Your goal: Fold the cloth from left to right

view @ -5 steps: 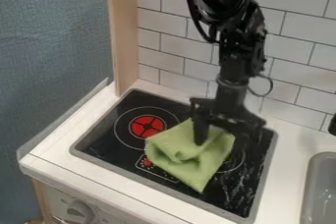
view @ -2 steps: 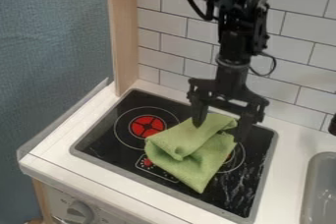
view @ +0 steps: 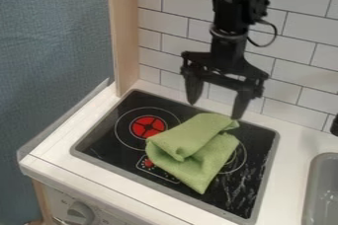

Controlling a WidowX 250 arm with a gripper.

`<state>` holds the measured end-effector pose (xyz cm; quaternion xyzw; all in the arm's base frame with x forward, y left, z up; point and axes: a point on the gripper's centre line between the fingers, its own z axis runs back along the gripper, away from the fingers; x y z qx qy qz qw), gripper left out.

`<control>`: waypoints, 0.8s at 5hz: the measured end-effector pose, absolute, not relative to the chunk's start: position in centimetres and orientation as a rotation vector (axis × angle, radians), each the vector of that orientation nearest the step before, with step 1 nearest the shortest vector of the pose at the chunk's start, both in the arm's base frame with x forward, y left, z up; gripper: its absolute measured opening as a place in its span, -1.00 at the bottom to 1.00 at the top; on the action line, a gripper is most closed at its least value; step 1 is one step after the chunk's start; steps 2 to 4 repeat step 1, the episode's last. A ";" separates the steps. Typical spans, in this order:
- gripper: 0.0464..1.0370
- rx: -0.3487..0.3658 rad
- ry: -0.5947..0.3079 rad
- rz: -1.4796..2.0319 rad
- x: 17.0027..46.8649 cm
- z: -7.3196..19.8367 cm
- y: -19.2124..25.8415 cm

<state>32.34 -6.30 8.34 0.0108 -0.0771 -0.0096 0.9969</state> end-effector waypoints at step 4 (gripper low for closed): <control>0.92 0.021 -0.157 -0.016 32.4 8.4 -6.3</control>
